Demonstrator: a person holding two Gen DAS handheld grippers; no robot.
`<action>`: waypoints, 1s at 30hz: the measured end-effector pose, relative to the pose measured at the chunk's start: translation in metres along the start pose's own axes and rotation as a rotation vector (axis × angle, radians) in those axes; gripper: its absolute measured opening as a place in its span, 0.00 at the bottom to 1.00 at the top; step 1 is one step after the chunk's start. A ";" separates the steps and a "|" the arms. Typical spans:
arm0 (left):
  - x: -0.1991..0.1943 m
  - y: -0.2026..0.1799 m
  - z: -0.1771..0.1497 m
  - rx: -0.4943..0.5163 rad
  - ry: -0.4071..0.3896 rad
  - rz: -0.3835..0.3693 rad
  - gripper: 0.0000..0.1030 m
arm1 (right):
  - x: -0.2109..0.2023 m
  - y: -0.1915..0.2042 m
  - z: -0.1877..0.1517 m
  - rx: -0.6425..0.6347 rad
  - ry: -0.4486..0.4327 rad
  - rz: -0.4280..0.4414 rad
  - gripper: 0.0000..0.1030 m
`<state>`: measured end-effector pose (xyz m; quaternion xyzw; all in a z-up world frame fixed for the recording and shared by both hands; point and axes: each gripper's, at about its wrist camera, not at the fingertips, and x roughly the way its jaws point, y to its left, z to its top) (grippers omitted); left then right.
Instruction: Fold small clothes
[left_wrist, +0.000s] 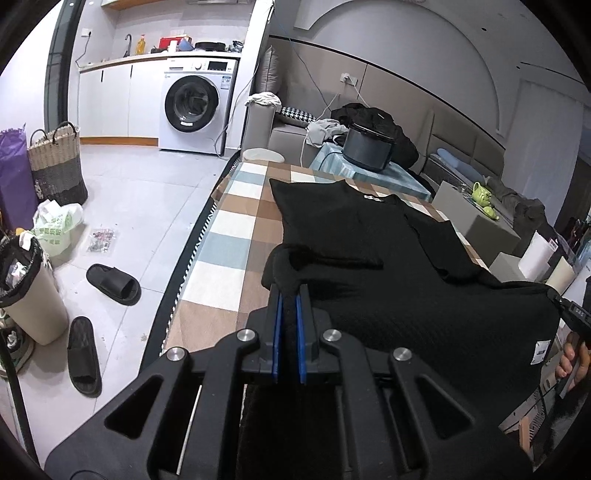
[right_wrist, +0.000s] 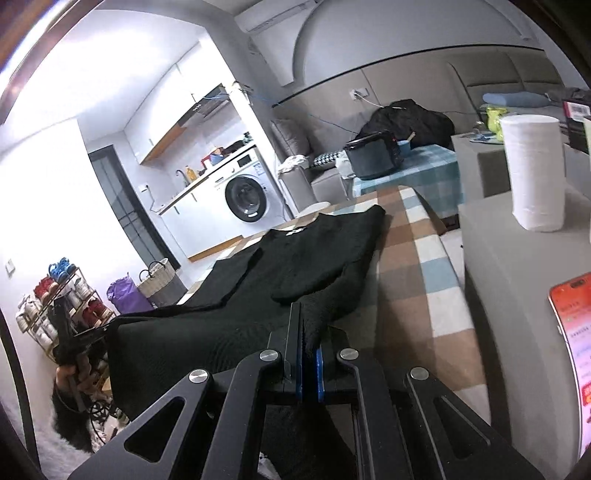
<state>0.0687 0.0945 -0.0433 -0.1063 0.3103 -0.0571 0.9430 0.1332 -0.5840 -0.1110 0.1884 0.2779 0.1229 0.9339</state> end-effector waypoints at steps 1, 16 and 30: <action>0.002 0.001 0.001 -0.008 0.002 0.002 0.04 | 0.004 0.000 0.002 0.016 0.000 -0.007 0.04; 0.145 0.000 0.078 -0.020 0.075 0.079 0.04 | 0.124 -0.023 0.077 0.212 0.012 -0.292 0.05; 0.236 0.022 0.062 -0.110 0.308 0.063 0.68 | 0.162 -0.058 0.051 0.139 0.241 -0.420 0.65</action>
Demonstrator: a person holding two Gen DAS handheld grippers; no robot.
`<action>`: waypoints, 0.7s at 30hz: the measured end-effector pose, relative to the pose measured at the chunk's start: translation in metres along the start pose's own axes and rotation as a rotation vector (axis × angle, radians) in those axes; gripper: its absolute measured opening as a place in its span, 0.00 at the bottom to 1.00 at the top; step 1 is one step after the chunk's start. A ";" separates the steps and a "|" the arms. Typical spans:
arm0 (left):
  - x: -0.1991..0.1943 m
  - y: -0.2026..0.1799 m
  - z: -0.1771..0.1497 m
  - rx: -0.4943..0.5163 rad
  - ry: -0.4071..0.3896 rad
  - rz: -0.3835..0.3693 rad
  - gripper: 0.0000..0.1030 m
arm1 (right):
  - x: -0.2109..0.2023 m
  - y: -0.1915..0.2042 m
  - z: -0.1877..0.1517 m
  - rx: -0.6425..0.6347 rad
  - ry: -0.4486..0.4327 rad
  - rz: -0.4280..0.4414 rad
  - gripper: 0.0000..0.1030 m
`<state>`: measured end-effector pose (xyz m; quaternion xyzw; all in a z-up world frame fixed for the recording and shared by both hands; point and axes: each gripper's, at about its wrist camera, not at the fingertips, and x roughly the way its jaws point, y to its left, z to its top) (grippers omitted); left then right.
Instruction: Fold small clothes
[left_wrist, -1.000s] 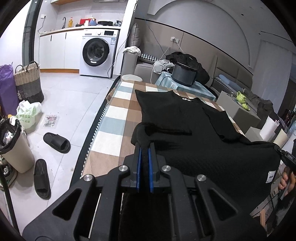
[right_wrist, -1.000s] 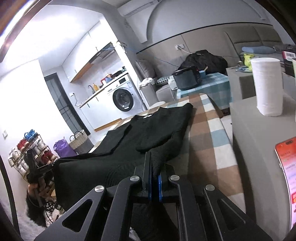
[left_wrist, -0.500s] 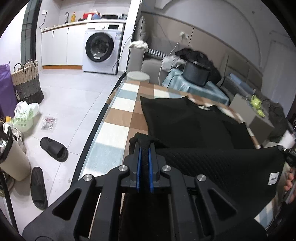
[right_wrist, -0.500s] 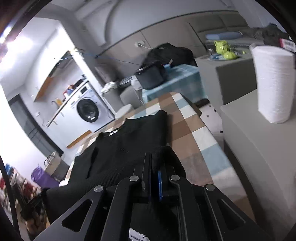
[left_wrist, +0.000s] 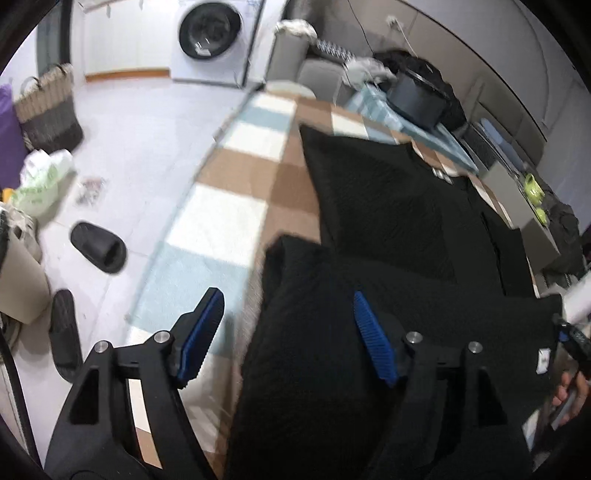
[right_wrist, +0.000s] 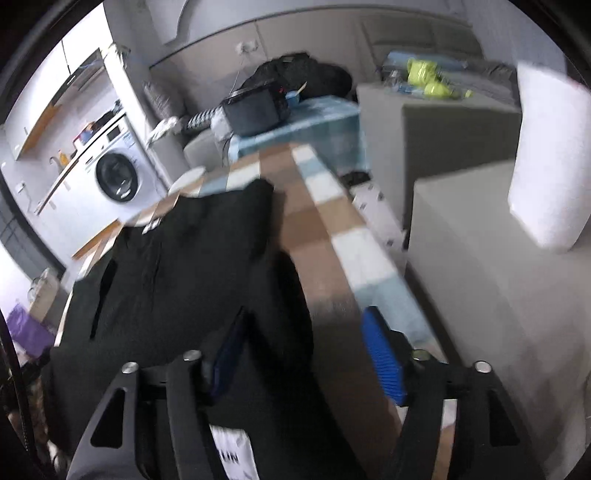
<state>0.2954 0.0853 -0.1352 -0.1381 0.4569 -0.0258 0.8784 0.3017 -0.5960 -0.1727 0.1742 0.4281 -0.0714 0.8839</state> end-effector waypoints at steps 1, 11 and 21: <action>0.004 -0.003 -0.001 0.013 0.008 -0.010 0.68 | 0.005 0.000 -0.002 -0.006 0.029 0.027 0.65; 0.017 -0.031 -0.006 0.094 0.001 -0.025 0.24 | 0.026 0.043 -0.007 -0.181 0.078 0.040 0.24; -0.013 -0.026 -0.039 0.147 0.012 -0.007 0.23 | 0.004 0.040 -0.033 -0.194 0.131 0.065 0.22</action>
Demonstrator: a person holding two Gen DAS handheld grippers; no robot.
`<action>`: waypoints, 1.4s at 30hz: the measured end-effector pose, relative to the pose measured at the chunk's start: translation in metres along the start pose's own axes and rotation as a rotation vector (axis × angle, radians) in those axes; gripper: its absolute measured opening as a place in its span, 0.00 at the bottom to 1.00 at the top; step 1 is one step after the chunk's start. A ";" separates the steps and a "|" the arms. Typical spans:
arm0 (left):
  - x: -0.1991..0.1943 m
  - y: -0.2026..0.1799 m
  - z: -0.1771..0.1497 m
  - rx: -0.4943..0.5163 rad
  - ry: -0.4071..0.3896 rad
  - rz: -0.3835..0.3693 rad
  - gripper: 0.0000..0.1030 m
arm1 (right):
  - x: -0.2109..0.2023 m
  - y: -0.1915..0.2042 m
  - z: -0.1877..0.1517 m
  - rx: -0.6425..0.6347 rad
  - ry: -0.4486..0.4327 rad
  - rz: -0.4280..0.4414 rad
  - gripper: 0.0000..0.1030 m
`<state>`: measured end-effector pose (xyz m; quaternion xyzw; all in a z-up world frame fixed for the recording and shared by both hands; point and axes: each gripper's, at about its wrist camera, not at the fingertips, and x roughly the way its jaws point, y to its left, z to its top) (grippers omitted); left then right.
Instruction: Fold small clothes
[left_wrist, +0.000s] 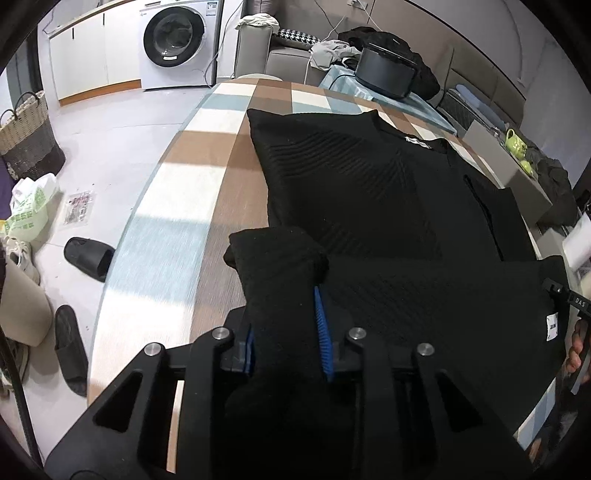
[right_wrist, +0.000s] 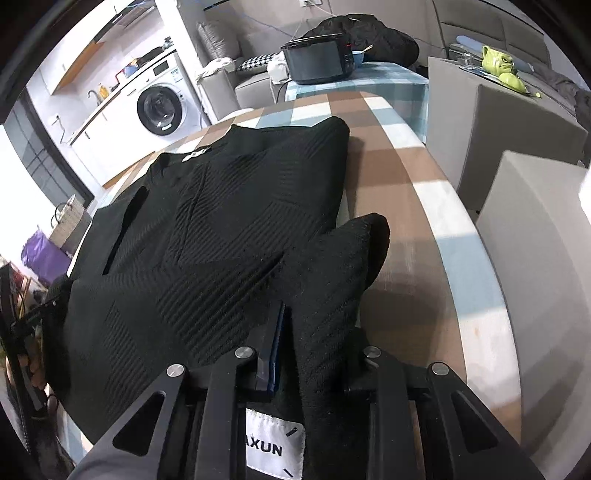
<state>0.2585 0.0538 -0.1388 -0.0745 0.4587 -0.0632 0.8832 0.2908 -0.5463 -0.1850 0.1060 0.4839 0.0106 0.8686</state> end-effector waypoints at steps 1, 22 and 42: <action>-0.004 0.001 -0.005 -0.001 -0.002 0.002 0.23 | -0.002 0.000 -0.003 0.000 0.002 0.003 0.22; -0.087 0.043 -0.083 -0.058 -0.026 0.069 0.74 | -0.077 -0.031 -0.086 0.043 -0.030 0.038 0.67; -0.128 0.025 -0.114 -0.054 -0.206 0.052 0.04 | -0.076 -0.028 -0.104 0.042 0.011 0.109 0.67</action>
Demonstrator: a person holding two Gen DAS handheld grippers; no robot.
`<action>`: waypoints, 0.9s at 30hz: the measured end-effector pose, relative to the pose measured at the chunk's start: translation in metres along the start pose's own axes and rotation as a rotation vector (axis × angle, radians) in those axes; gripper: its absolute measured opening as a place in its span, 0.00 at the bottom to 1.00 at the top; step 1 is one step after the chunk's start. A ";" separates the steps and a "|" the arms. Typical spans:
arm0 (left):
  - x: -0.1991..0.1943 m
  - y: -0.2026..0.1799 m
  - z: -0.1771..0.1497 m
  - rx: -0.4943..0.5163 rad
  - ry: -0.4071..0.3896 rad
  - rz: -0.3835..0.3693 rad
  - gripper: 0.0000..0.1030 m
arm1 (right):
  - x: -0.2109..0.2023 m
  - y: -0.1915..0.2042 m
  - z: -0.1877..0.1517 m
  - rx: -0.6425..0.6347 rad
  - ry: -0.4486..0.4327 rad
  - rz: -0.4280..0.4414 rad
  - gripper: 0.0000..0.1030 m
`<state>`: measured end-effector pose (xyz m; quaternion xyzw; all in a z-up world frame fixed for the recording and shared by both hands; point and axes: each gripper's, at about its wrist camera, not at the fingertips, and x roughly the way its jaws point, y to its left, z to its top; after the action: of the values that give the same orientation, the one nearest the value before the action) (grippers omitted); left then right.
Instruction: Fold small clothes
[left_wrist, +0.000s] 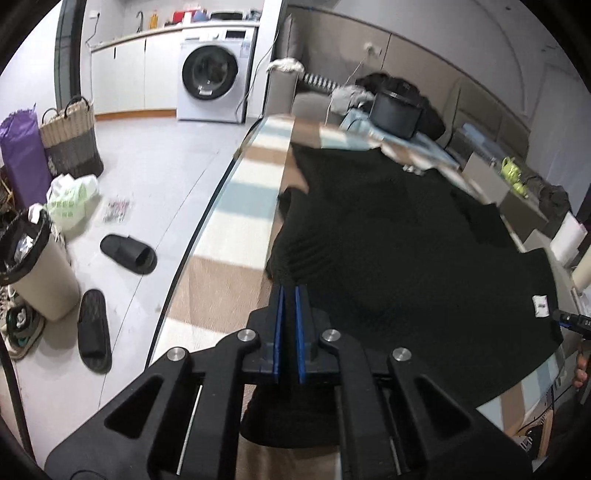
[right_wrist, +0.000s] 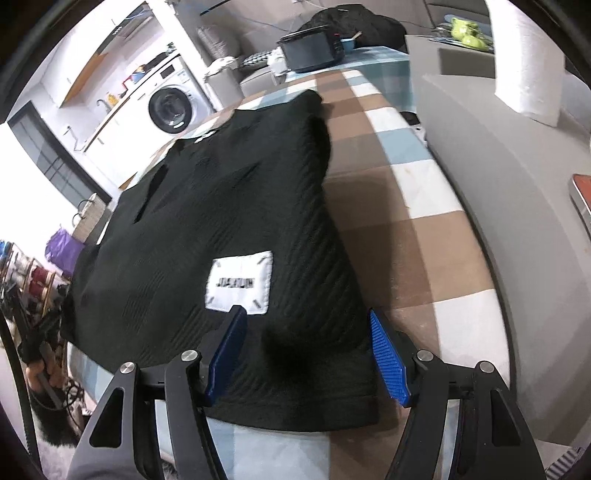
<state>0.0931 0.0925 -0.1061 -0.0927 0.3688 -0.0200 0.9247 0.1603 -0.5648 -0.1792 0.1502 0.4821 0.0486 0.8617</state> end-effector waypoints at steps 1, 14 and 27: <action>-0.003 -0.001 0.002 0.003 -0.004 -0.008 0.04 | -0.003 0.002 -0.001 -0.003 -0.013 0.028 0.67; -0.011 0.005 0.010 -0.036 -0.030 -0.030 0.03 | 0.000 0.007 0.005 -0.040 -0.032 -0.044 0.04; 0.000 -0.004 0.074 -0.043 -0.134 -0.044 0.03 | -0.037 0.011 0.076 0.137 -0.345 0.124 0.03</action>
<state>0.1443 0.0999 -0.0523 -0.1219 0.3045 -0.0261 0.9443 0.2054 -0.5785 -0.1085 0.2442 0.3193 0.0421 0.9147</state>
